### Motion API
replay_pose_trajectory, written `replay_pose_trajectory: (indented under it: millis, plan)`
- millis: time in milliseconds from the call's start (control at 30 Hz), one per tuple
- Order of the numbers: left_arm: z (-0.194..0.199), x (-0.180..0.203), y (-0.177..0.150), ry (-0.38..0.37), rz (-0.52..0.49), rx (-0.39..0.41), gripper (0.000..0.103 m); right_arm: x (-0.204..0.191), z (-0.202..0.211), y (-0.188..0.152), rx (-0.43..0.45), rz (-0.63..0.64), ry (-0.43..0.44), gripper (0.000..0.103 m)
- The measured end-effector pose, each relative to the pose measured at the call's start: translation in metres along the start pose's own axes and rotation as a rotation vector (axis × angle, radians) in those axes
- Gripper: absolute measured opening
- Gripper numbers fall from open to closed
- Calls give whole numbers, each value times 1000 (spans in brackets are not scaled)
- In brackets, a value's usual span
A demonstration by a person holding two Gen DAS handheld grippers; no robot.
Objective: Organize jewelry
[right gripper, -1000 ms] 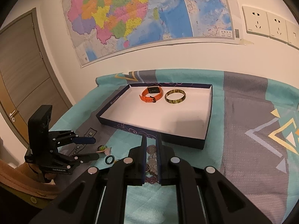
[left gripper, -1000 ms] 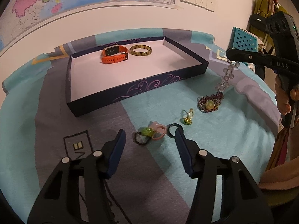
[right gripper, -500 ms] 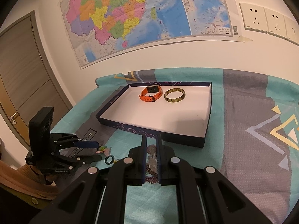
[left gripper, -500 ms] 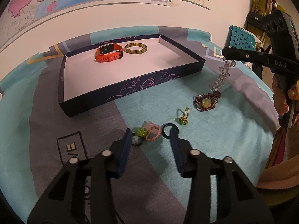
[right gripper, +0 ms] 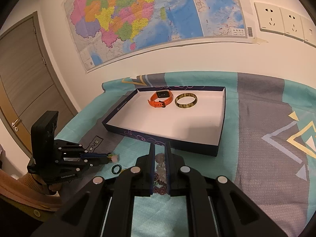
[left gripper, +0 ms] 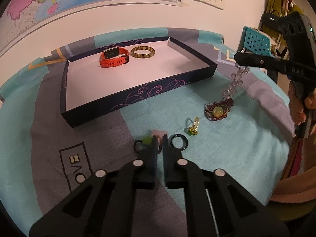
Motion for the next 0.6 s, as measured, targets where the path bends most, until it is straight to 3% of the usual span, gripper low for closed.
replay_pose_trajectory:
  millis: [367,600]
  plan:
    - [18,-6,11,-97,72,52,4,-2,0,5,8,8,4,8]
    - [28,-14,26,-109,95,88,4,-6,2,12,20,20,12,8]
Point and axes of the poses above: each gripper's, at about its wrist camera, not at the fingertips, and z roughly against the way its jaws point, x to its right, y to its top, the point moved 6 cm from there along -z, roughly the way its jaws point, and after that the axes turned 7 degrees about -y, right-handed, at the moved point
